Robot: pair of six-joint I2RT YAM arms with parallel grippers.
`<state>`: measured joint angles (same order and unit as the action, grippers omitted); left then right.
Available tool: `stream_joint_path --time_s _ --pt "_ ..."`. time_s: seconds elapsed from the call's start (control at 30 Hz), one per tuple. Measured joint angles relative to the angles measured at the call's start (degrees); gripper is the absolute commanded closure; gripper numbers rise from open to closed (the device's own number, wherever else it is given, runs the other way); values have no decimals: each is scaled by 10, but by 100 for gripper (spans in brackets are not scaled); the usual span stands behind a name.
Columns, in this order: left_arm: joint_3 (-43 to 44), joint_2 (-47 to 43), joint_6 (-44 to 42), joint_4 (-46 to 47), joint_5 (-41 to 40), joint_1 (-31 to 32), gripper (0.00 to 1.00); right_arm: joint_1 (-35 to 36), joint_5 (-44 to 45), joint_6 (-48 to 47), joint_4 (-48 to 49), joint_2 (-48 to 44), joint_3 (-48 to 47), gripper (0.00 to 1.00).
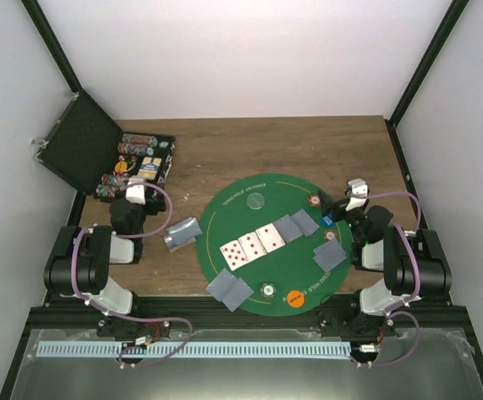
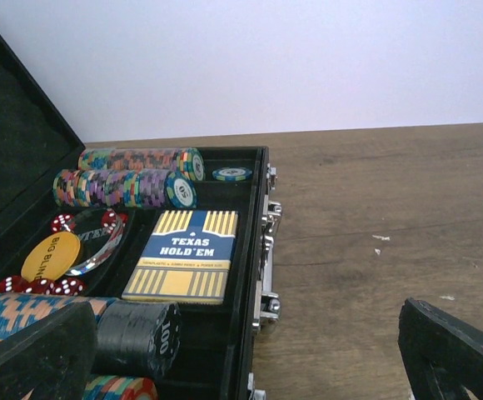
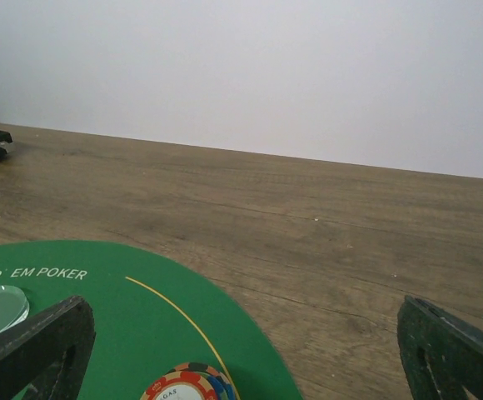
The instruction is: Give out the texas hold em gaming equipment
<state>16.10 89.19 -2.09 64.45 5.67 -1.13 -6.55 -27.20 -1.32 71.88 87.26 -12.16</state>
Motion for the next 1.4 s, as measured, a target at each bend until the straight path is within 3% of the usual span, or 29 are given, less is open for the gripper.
stream_joint_path --time_s 1.4 --pt "7 0 4 -11 -14 0 0 0 4 -4 2 0 0 0"
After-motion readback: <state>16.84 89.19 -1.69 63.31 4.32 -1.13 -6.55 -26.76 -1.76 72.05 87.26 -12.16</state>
